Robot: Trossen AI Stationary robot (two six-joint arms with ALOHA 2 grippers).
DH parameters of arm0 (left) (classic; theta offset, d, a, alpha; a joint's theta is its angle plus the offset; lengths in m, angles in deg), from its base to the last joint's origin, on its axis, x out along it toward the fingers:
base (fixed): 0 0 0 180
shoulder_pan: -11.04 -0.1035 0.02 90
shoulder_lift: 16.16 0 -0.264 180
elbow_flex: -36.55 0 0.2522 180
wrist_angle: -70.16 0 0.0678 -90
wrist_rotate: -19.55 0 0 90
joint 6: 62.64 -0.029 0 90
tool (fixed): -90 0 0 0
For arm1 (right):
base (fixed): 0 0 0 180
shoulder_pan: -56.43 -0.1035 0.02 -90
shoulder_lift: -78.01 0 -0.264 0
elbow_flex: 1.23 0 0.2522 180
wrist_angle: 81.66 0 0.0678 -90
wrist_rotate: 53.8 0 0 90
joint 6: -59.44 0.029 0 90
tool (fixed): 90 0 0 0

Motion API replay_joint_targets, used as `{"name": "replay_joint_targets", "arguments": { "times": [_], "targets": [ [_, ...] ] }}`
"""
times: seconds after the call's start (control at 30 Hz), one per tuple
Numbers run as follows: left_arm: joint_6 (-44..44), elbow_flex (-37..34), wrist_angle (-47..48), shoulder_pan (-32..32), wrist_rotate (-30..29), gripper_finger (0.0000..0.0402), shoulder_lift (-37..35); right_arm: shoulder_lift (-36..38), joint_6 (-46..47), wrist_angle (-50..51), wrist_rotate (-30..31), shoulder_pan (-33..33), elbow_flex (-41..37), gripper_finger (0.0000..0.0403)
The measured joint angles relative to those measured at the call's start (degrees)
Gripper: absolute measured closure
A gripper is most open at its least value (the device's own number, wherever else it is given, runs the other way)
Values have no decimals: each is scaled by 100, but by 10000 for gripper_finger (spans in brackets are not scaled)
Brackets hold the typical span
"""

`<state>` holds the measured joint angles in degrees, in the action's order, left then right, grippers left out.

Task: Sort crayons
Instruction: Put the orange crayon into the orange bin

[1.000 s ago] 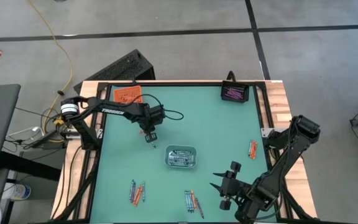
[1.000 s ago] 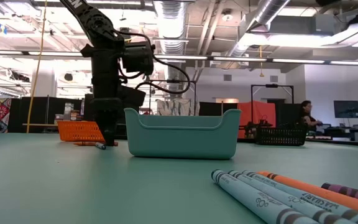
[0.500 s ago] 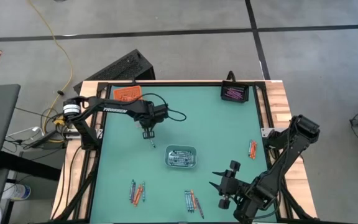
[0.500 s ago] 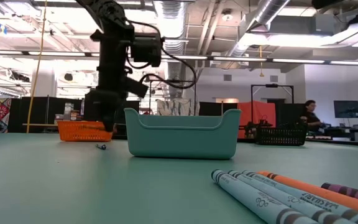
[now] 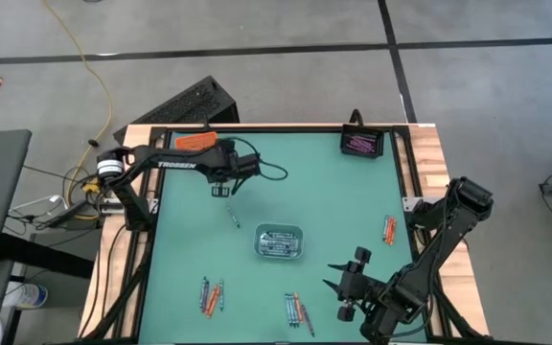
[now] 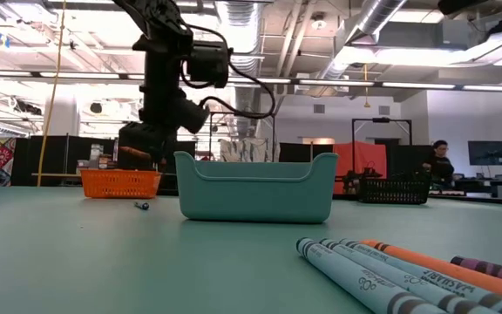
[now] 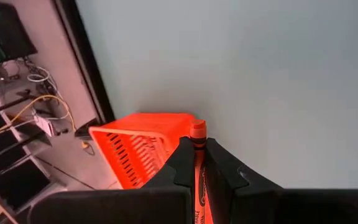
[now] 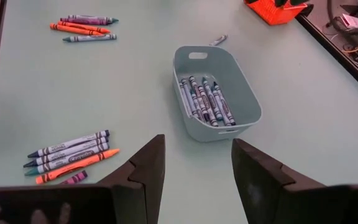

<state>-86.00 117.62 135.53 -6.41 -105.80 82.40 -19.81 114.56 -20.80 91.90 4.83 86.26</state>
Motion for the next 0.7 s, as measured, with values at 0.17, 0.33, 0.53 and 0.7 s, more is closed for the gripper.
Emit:
{"name": "replay_joint_targets", "arguments": {
  "times": [0.17,0.33,0.53,0.7],
  "targets": [
    [-325,0,-262,-582,68,401,-117,0,36,4,-6,0,0,226],
    [-401,0,-317,-1341,645,401,-439,-2,90,43,-15,0,-2,226],
    [-631,0,-308,-2228,1777,401,-859,-2,88,90,-14,8,-2,226],
    [-882,0,-308,-2696,2087,401,-922,-2,55,87,-12,37,-2,226]
  ]
}}
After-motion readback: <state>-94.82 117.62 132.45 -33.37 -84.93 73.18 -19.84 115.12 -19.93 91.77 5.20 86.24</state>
